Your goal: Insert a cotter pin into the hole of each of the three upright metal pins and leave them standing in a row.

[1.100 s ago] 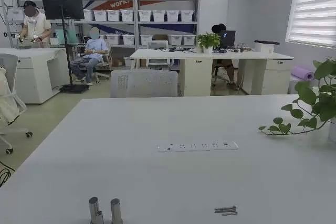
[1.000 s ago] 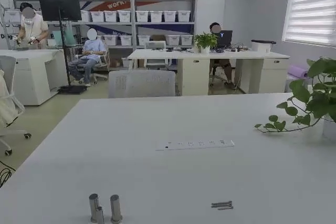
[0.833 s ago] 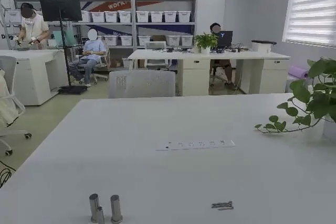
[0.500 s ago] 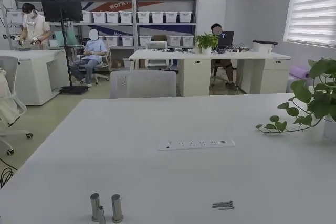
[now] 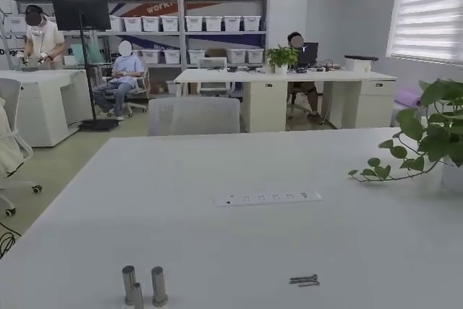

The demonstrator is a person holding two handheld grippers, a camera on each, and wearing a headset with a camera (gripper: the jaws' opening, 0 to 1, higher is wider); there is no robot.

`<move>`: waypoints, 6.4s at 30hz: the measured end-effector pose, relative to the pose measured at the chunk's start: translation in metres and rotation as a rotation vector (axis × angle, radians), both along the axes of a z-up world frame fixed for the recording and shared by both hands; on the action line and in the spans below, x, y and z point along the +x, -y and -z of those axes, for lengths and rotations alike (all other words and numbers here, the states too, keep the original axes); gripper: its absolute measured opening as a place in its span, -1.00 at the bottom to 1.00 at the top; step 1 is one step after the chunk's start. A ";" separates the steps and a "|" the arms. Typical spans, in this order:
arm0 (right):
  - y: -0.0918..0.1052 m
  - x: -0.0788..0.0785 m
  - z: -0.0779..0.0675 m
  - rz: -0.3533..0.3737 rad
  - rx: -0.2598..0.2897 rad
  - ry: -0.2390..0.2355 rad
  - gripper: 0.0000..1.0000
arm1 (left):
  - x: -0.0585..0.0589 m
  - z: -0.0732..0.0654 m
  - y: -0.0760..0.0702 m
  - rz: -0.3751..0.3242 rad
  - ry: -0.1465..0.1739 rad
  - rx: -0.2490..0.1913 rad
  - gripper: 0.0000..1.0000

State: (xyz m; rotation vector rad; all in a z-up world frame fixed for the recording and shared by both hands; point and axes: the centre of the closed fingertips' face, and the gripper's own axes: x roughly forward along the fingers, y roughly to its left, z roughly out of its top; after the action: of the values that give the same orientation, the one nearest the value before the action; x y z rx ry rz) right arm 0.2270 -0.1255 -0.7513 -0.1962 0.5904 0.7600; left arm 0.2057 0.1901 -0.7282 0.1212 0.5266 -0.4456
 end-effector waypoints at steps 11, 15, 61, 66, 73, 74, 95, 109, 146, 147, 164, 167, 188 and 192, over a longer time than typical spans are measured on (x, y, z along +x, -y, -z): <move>-0.001 -0.001 0.002 -0.016 -0.011 -0.002 1.00 | -0.004 0.003 0.004 0.010 -0.004 0.005 0.89; -0.002 -0.001 0.001 -0.019 -0.009 0.003 1.00 | -0.003 0.002 0.004 0.008 0.006 0.002 0.88; -0.007 0.009 -0.010 0.002 0.075 0.041 0.81 | 0.061 -0.010 0.008 0.024 0.113 -0.156 0.26; -0.011 0.012 -0.015 0.012 0.127 0.061 0.80 | 0.079 -0.004 0.009 0.035 0.125 -0.136 0.14; -0.012 0.019 -0.018 0.009 0.140 0.068 0.74 | 0.104 0.005 0.011 0.042 0.143 -0.110 -0.07; -0.012 0.020 -0.018 0.009 0.145 0.067 0.72 | 0.109 0.007 0.010 0.038 0.146 -0.104 -0.11; -0.018 0.029 -0.016 -0.001 0.155 0.066 0.60 | 0.166 0.055 0.009 0.069 0.131 0.013 -0.36; -0.020 0.029 -0.013 0.012 0.145 0.059 0.58 | 0.187 0.085 0.011 0.081 0.083 0.042 -0.44; -0.019 0.029 -0.001 0.009 0.118 0.022 0.65 | 0.186 0.090 0.024 0.144 0.110 0.093 -0.86; -0.018 0.029 -0.001 0.008 0.119 0.023 0.65 | 0.185 0.089 0.025 0.149 0.110 0.092 -0.86; -0.020 0.026 0.000 -0.011 0.123 0.021 0.64 | 0.160 0.074 0.069 0.212 0.117 0.026 -0.86; -0.021 0.024 0.000 -0.017 0.126 0.020 0.64 | 0.156 0.075 0.079 0.229 0.113 0.028 -0.86; -0.025 0.018 0.007 -0.058 0.125 0.001 0.64 | 0.146 0.088 0.125 0.262 0.075 0.010 -0.86; -0.026 0.018 0.009 -0.064 0.120 -0.004 0.64 | 0.146 0.092 0.127 0.245 0.061 -0.012 -0.86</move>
State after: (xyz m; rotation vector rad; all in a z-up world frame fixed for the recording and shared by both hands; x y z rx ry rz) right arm 0.2453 -0.0997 -0.7599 -0.1036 0.5428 0.8558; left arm 0.3518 0.0627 -0.8202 0.1883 0.4503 -0.6818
